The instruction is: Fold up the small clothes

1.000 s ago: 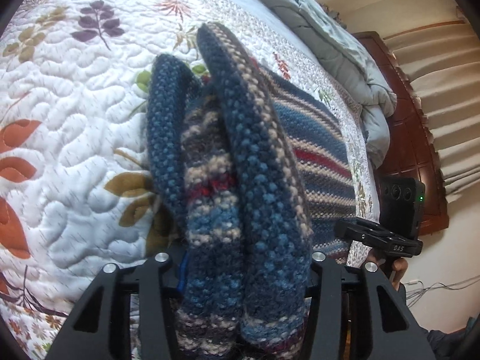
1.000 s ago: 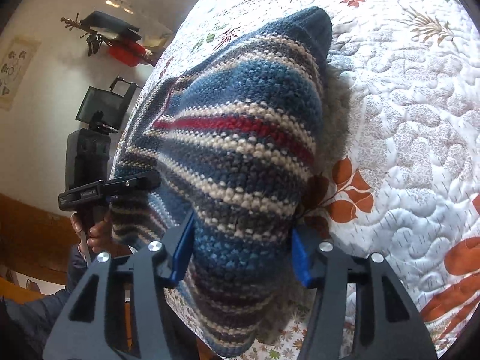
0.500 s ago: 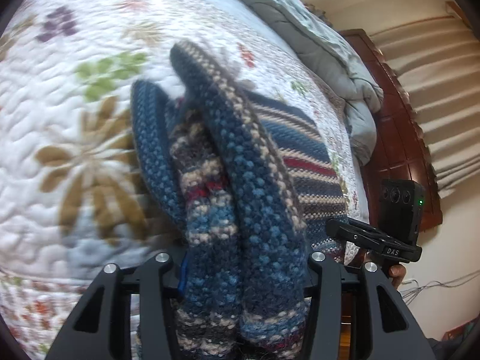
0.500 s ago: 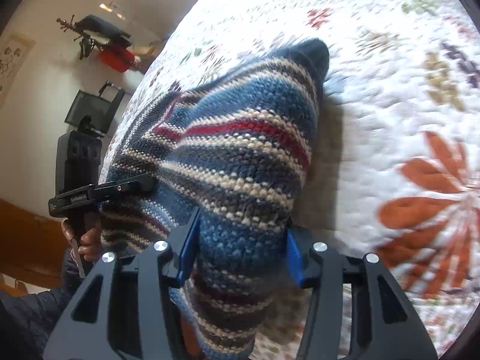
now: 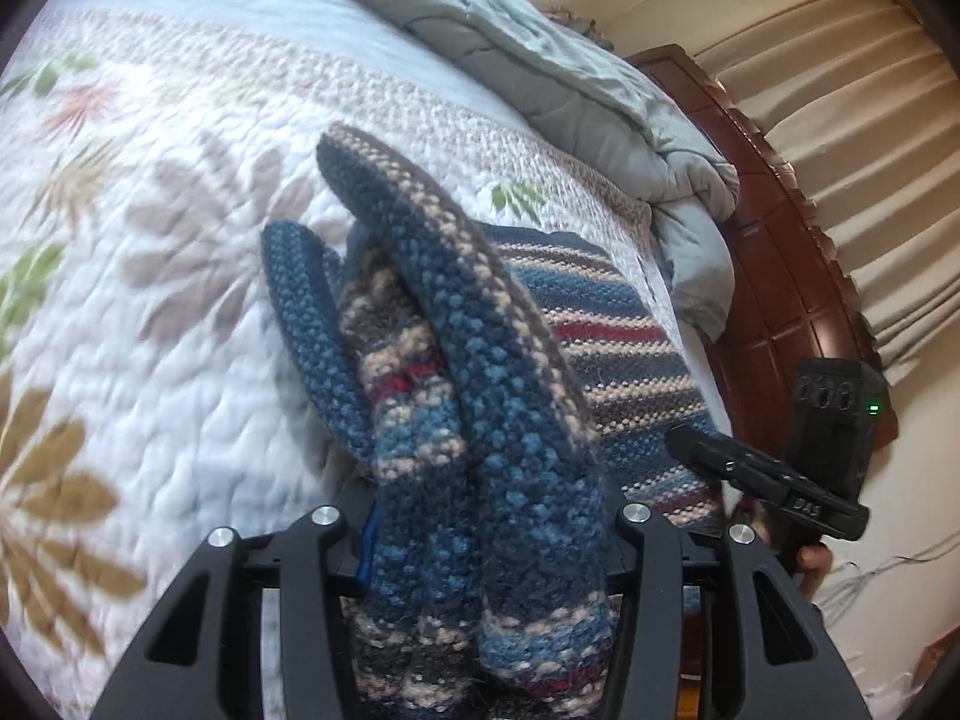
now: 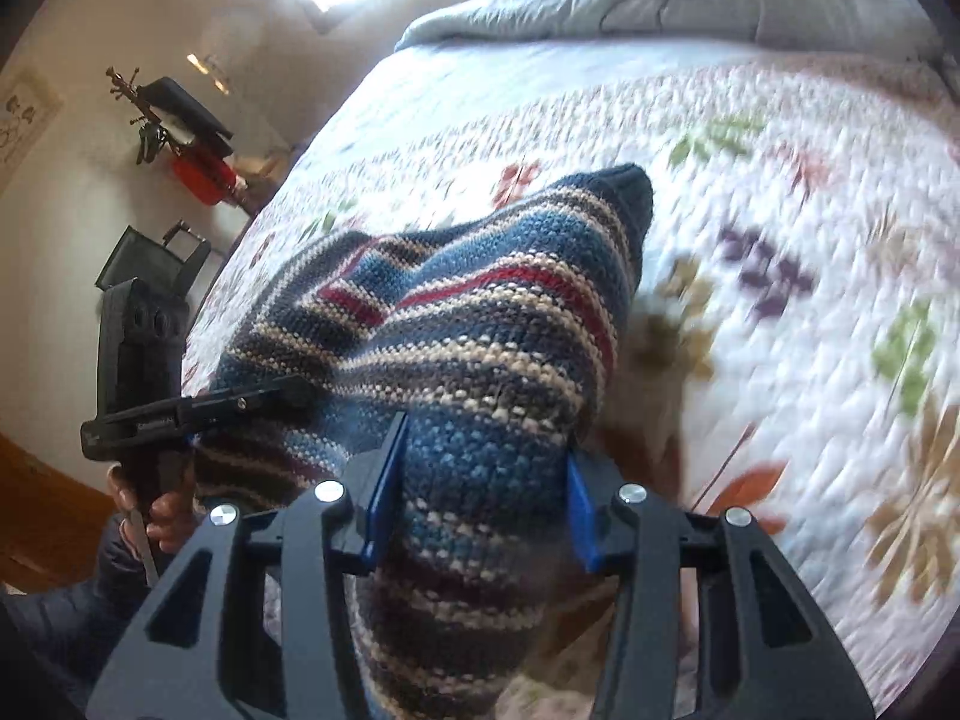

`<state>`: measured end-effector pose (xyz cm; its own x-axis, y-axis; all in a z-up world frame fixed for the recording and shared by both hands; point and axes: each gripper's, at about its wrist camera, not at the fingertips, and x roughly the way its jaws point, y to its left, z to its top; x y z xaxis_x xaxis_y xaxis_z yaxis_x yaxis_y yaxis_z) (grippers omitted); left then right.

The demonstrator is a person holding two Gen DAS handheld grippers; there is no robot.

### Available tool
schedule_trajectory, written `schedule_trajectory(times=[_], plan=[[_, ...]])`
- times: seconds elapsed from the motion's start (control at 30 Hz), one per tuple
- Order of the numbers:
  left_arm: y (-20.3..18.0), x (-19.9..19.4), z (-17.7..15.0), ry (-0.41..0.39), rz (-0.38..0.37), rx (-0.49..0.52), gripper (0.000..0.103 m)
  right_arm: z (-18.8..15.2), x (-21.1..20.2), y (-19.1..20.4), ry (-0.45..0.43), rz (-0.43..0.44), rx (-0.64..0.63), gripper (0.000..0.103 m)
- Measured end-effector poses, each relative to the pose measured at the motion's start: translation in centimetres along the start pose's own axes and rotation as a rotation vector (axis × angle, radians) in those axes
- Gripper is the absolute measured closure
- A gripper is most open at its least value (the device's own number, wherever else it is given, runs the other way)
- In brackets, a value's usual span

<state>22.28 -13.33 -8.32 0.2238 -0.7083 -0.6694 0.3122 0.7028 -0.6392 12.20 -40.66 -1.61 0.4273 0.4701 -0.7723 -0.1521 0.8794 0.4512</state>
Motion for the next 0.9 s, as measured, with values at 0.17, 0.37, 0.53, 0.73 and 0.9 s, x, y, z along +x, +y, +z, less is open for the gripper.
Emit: schedule_trajectory(times=[0.17,0.37,0.53,0.73,0.9], plan=[[-0.6,3.3,2.4,-0.045,0.061,0.015,0.054,2.5,1.9,-4.3,-0.022,-0.004,0.025,0.058],[1.3,5.2,2.0,-0.011,0.087,-0.002,0.053,2.5,4.5,-7.8,0.019,0.037,0.086,0.058],[3.1,6.1,0.3,0.032,0.098,-0.006,0.048,0.9,5.5,-8.9,0.048,0.042,0.122,0.051],[3.6,5.5,-0.4,0.035,0.11,-0.041,0.041,-0.5,5.1,-9.3,0.051,0.077,0.19,0.036],[1.9,1.8,-2.7,-0.008,0.165,-0.032,0.042,-3.5,2.4,-8.4,0.061,0.098,0.196,0.035]])
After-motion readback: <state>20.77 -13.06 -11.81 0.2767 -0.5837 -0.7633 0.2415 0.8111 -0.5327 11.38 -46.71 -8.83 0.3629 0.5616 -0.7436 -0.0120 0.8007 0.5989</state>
